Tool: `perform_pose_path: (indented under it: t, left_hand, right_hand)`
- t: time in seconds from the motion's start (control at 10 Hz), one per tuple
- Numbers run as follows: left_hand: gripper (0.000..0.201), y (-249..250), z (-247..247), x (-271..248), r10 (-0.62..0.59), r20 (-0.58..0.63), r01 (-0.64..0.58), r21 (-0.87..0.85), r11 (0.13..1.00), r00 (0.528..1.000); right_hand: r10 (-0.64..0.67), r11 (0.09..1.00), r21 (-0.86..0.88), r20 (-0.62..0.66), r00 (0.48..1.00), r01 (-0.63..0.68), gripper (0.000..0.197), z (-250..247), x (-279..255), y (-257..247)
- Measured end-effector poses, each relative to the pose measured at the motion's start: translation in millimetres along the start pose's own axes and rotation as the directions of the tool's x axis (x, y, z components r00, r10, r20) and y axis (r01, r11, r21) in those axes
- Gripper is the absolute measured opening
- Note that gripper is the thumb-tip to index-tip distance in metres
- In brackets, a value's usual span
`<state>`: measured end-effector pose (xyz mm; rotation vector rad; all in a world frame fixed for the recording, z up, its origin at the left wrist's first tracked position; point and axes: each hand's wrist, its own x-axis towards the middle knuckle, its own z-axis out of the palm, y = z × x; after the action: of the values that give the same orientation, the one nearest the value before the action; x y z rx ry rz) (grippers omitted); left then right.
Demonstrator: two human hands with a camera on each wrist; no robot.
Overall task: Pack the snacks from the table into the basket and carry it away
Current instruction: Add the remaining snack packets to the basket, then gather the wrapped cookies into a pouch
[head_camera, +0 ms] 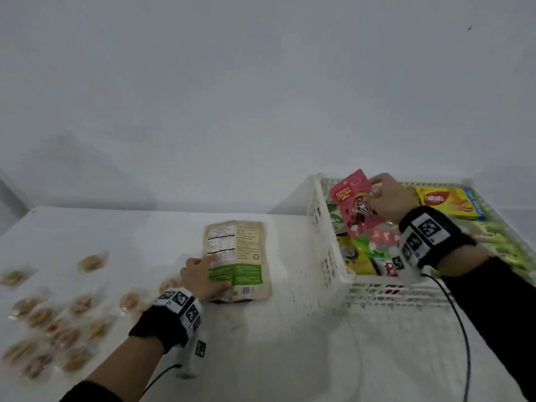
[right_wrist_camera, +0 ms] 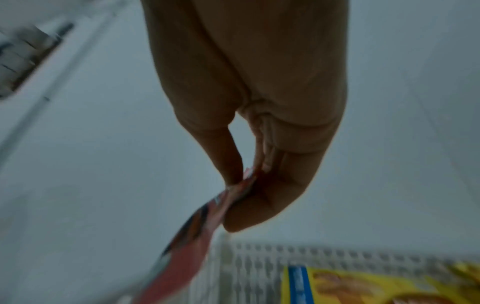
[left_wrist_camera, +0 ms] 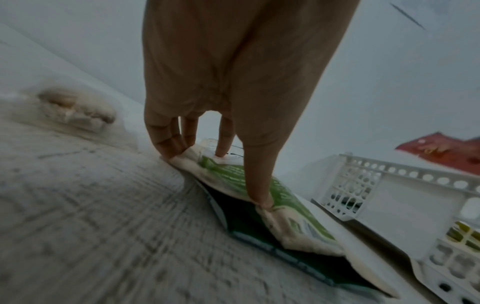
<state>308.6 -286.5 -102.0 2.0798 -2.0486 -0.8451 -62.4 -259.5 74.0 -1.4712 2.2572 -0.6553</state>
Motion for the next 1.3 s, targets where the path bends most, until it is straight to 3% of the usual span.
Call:
perform_pose_path:
  t: [0.1, 0.2, 0.3, 0.5, 0.6, 0.7, 0.8, 0.9, 1.0, 1.2, 1.3]
  left_hand:
    - [0.085, -0.9, 0.6, -6.5, 0.011, -0.037, -0.013, -0.045, 0.999, 0.999]
    - [0.069, -2.4, 5.3, -13.7, 0.034, -0.07, -0.042, -0.106, 0.994, 0.997]
    - [0.059, -7.4, 12.4, -19.4, 0.073, -0.084, -0.083, -0.121, 0.989, 0.994]
    - [0.048, 1.1, 9.9, -38.1, 0.091, -0.123, -0.109, -0.151, 0.982, 0.988]
    - [0.046, 4.1, 4.5, -55.0, 0.111, -0.132, -0.137, -0.2, 0.97, 0.985]
    - [0.045, -2.0, -1.2, -70.5, 0.146, -0.186, -0.189, -0.241, 0.952, 0.972]
    - [0.018, -19.7, -14.7, -78.4, 0.156, -0.258, -0.224, -0.264, 0.938, 0.954]
    - [0.01, -44.1, -33.4, -78.5, 0.12, -0.283, -0.203, -0.288, 0.936, 0.952]
    - [0.007, -64.8, -50.3, -77.4, 0.087, -0.297, -0.178, -0.297, 0.938, 0.951]
    - [0.011, -109.0, -78.0, -87.9, 0.111, -0.228, -0.172, -0.267, 0.948, 0.967]
    - [0.021, -135.3, -98.2, -98.8, 0.143, -0.151, -0.164, -0.134, 0.977, 0.978]
  right_hand:
    - [0.1, 0.988, -0.124, 0.091, 0.991, -0.088, 0.027, 19.5, 38.2, 0.2]
    - [0.039, 0.97, -0.244, 0.166, 0.985, 0.003, 0.018, 29.3, 60.8, -8.2]
    - [0.011, 0.815, -0.541, 0.37, 0.929, 0.206, 0.025, 33.7, 71.2, -8.6]
    - [0.05, 0.724, -0.622, 0.477, 0.877, 0.298, 0.007, 54.5, 90.2, 1.2]
    - [-0.008, 0.666, -0.646, 0.494, 0.869, 0.373, 0.037, 71.4, 96.9, 6.5]
    - [-0.066, 0.753, -0.592, 0.369, 0.927, 0.289, 0.033, 62.5, 99.4, -7.5]
    - [-0.245, 0.891, -0.34, 0.195, 0.95, 0.3, 0.034, 27.5, 66.7, -45.3]
    - [-0.474, 0.873, -0.049, 0.154, 0.867, 0.486, 0.031, 19.1, -5.5, -92.0]
    - [-0.567, 0.823, 0.116, 0.217, 0.794, 0.556, 0.024, 60.1, -62.1, -127.1]
    - [-0.429, 0.845, -0.044, 0.539, 0.725, 0.533, 0.032, 209.1, -93.3, -123.9]
    - [-0.272, 0.882, -0.256, 0.411, 0.87, 0.396, 0.058, 253.4, -89.2, -115.8]
